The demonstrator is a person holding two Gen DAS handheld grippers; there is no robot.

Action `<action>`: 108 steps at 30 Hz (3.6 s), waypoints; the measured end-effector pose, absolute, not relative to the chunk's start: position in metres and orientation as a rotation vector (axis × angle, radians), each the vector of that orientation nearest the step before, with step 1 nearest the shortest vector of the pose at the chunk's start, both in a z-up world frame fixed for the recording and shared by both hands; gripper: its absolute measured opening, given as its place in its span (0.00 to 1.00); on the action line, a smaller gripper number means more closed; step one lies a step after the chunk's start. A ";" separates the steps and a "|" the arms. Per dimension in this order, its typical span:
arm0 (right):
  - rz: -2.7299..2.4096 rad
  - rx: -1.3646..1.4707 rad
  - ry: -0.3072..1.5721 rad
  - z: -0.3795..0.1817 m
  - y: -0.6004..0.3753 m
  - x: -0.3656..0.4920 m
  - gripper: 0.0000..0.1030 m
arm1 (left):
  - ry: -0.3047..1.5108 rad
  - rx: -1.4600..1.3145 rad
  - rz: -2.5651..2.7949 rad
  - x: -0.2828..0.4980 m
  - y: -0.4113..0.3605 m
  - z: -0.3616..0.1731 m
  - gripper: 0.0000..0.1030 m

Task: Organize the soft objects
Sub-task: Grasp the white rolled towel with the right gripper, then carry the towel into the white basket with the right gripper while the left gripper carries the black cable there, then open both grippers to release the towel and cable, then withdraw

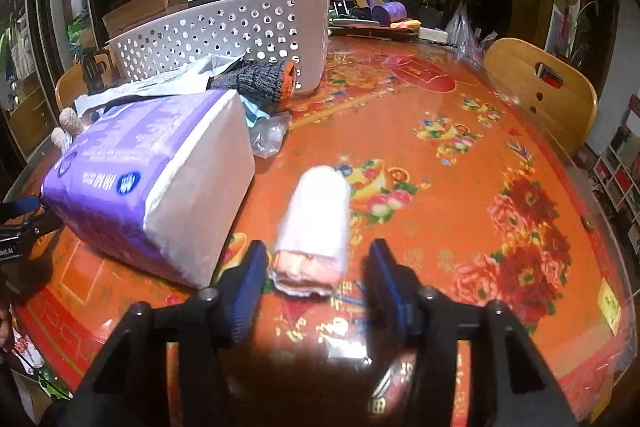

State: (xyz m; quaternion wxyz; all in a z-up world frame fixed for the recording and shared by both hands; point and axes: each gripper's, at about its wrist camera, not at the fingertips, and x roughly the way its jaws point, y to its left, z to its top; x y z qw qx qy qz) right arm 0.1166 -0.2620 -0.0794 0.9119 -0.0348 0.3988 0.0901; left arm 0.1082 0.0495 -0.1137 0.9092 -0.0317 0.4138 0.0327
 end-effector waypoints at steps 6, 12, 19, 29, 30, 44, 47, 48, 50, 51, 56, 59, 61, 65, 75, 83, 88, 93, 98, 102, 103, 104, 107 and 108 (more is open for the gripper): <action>0.199 -0.065 0.828 -0.078 -0.263 0.124 0.32 | 0.831 -0.057 0.034 0.106 0.047 -0.108 0.25; 0.209 -0.020 0.811 -0.077 -0.268 0.121 0.31 | 0.797 -0.079 0.023 0.097 0.055 -0.104 0.24; 0.227 -0.004 0.743 -0.059 -0.271 0.113 0.31 | 0.751 -0.091 0.025 0.086 0.062 -0.087 0.24; 0.242 0.037 0.680 -0.021 -0.283 0.128 0.31 | 0.681 -0.095 0.007 0.092 0.059 -0.033 0.24; 0.247 0.038 0.671 -0.018 -0.282 0.127 0.31 | 0.672 -0.096 0.004 0.094 0.059 -0.026 0.24; 0.333 -0.010 0.641 0.070 -0.234 0.246 0.31 | 0.684 -0.124 -0.072 0.239 0.053 0.077 0.24; 0.339 -0.030 0.691 0.072 -0.216 0.286 0.31 | 0.739 -0.112 -0.063 0.290 0.048 0.078 0.24; 0.340 -0.034 0.708 0.071 -0.211 0.297 0.31 | 0.769 -0.107 -0.062 0.308 0.045 0.075 0.24; 0.353 -0.038 0.732 0.069 -0.202 0.322 0.31 | 0.814 -0.101 -0.044 0.339 0.043 0.065 0.24; 0.352 -0.041 0.749 0.066 -0.199 0.330 0.31 | 0.839 -0.100 -0.040 0.353 0.043 0.061 0.24; 0.325 -0.050 0.820 0.045 -0.189 0.367 0.31 | 0.899 -0.079 -0.042 0.393 0.032 0.040 0.24; 0.330 -0.040 0.855 0.031 -0.188 0.378 0.31 | 0.907 -0.086 -0.051 0.401 0.029 0.032 0.24; 0.335 -0.047 0.860 0.027 -0.186 0.379 0.31 | 0.905 -0.091 -0.046 0.403 0.031 0.028 0.24; 0.337 -0.046 0.858 0.022 -0.184 0.383 0.43 | 0.903 -0.097 -0.039 0.402 0.038 0.024 0.70; 0.326 -0.043 0.790 0.032 -0.184 0.373 0.77 | 0.842 -0.095 -0.022 0.382 0.043 0.034 0.92; 0.338 -0.044 0.789 0.033 -0.183 0.365 0.77 | 0.847 -0.106 -0.025 0.368 0.044 0.033 0.92; 0.351 -0.022 0.779 0.038 -0.190 0.350 0.77 | 0.846 -0.119 -0.039 0.334 0.045 0.036 0.92; 0.357 -0.024 0.749 0.040 -0.197 0.306 0.78 | 0.845 -0.163 -0.072 0.280 0.048 0.029 0.92; 0.412 0.002 0.743 0.025 -0.202 0.253 0.78 | 0.856 -0.178 -0.106 0.237 0.043 0.011 0.92; 0.429 -0.001 0.772 0.009 -0.202 0.218 0.78 | 0.830 -0.184 -0.119 0.200 0.039 0.002 0.92; 0.432 -0.003 0.763 0.007 -0.203 0.209 0.78 | 0.820 -0.191 -0.126 0.189 0.038 0.000 0.92; 0.432 -0.004 0.744 0.006 -0.205 0.196 0.78 | 0.804 -0.194 -0.134 0.177 0.037 -0.003 0.92; 0.437 0.009 0.719 0.000 -0.214 0.168 0.78 | 0.761 -0.184 -0.140 0.139 0.027 -0.012 0.92; 0.436 0.022 0.713 -0.003 -0.219 0.158 0.78 | 0.752 -0.187 -0.143 0.129 0.024 -0.016 0.92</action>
